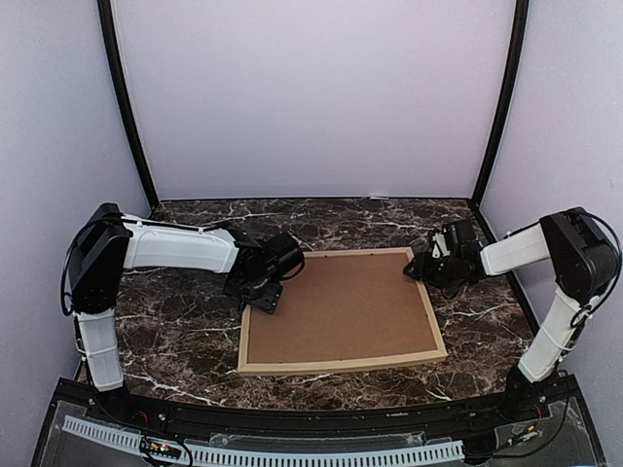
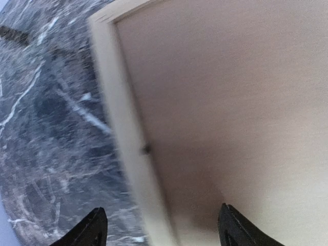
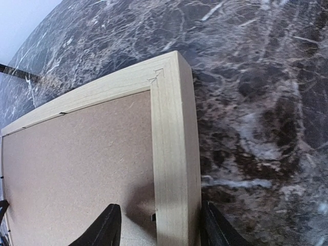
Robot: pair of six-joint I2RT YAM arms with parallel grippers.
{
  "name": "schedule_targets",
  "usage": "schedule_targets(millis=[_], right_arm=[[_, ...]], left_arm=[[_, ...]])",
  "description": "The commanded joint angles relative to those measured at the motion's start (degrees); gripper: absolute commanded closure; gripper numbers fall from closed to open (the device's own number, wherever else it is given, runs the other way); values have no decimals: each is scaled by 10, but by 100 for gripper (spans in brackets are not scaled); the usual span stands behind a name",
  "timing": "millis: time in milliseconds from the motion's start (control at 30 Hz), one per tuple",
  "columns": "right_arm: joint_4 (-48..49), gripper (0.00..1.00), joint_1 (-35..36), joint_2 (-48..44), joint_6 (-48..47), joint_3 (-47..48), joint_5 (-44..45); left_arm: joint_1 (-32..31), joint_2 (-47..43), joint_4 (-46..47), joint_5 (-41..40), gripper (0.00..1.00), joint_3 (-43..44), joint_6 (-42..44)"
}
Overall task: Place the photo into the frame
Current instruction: Press the fastener onto the backboard.
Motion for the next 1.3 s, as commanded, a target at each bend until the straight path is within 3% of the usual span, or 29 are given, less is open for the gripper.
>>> schedule_targets(millis=[0,500,833,1267], right_arm=[[-55,48,74,44,20,-17,-168],[-88,48,69,29,5,0,-151],[-161,47,70,-12,-30,23,-86],[-197,47,70,-9,-52,72,-30]], left_arm=[[-53,72,45,102,21,0,-7],[-43,-54,50,53,11,-19,15],[99,-199,151,193,11,-152,45],[229,-237,225,345,15,-259,44]])
